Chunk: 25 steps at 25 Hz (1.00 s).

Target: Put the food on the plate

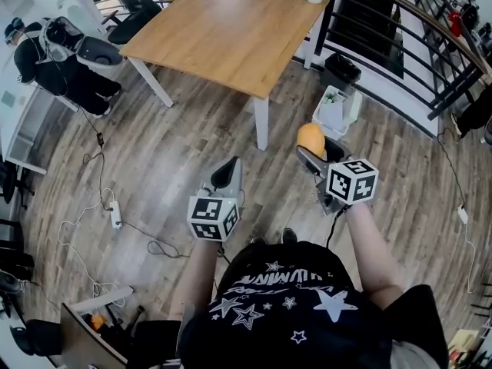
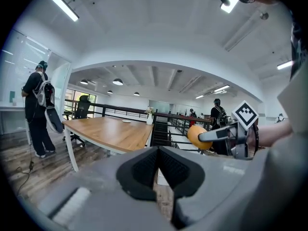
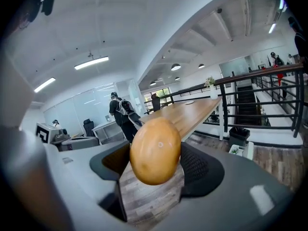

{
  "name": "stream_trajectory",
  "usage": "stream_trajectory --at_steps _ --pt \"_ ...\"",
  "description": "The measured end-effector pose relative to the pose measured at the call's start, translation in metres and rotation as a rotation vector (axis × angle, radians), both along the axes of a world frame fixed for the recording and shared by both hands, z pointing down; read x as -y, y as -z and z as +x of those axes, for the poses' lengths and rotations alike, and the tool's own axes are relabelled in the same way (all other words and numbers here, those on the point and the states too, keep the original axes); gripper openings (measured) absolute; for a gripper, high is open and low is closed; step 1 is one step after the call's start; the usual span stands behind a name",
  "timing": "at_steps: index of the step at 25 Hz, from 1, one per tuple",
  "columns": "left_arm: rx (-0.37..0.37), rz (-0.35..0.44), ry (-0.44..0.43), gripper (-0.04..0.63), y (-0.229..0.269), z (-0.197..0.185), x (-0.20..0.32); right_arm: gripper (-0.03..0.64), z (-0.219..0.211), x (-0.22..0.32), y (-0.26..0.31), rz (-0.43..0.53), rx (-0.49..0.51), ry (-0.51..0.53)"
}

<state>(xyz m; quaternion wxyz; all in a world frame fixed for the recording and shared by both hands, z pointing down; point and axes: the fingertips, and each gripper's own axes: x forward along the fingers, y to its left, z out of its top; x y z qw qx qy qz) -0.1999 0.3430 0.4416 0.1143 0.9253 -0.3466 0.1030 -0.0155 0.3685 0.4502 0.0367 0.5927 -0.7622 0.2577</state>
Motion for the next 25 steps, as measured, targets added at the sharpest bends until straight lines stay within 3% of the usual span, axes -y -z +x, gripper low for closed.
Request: stream_trajectory --at_steps 8,15,25 --pt "-0.001 -0.036 -0.020 0.002 -0.011 -0.028 0.016 0.334 -0.005 -0.003 -0.010 -0.025 -0.008 -0.086" --pt "-0.009 -0.100 -0.021 0.002 -0.028 -0.034 0.028 0.334 -0.006 -0.003 -0.034 -0.088 0.000 -0.063" --pt "0.004 -0.123 0.066 0.002 -0.040 0.004 0.110 0.334 0.037 0.098 -0.053 -0.086 0.041 0.014"
